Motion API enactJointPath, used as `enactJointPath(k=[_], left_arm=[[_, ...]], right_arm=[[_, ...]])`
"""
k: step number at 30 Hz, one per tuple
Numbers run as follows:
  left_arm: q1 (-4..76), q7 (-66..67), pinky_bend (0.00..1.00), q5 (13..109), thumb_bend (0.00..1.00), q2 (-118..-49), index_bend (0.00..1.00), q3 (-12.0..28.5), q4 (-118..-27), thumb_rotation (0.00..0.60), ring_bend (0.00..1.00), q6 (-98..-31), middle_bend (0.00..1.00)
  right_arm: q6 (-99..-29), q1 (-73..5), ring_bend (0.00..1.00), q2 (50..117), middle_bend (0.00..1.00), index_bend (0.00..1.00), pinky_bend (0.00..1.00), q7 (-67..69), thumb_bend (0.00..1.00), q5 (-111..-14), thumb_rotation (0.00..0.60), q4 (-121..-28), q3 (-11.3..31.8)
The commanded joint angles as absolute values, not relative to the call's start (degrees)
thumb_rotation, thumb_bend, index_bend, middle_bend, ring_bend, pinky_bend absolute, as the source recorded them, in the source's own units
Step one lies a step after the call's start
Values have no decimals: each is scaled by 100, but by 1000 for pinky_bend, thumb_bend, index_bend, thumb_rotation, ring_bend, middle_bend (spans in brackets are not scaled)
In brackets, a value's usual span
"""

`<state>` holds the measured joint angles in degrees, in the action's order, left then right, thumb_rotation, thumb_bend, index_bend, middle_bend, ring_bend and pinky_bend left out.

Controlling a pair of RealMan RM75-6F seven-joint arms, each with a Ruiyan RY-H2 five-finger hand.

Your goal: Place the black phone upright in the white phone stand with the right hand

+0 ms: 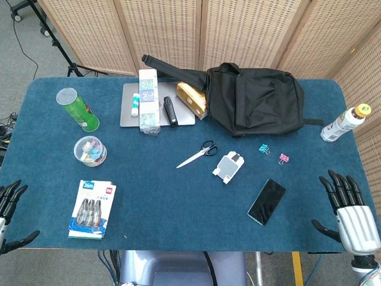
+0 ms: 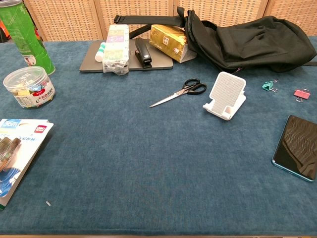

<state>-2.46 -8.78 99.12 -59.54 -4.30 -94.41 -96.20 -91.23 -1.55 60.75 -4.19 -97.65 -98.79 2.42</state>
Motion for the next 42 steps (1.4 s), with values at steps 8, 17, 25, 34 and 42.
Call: enactJointPath(k=[8, 17, 25, 34, 42], left_arm=[[-222, -735, 0, 9810, 0, -6015, 0, -370, -9484, 600, 0, -9544, 0], [-159, -537, 0, 9704, 0, -6097, 0, -312, -9487, 600, 0, -9396, 0], [-57, -224, 0, 9488, 0, -6208, 0, -228, -9547, 600, 0, -9135, 0], [86, 213, 0, 9196, 0, -6379, 0, -121, -9595, 600, 0, -8795, 0], [160, 402, 0, 9051, 0, -6456, 0, -79, -9613, 600, 0, -8638, 0]], right_arm=[[-7553, -1221, 0, 5413, 0, 0, 0, 244, 0, -9901, 600, -9183, 217], [-6554, -2221, 0, 5493, 0, 33, 0, 628, 0, -10964, 600, -8249, -182], [-5787, -2998, 0, 5655, 0, 64, 0, 1047, 0, -11533, 600, -7721, -557], [-5861, -3478, 0, 6294, 0, 84, 0, 1447, 2, -12025, 600, -6709, -892], [-6444, -3691, 0, 6889, 0, 84, 0, 1893, 2, -12376, 600, -5820, -1204]])
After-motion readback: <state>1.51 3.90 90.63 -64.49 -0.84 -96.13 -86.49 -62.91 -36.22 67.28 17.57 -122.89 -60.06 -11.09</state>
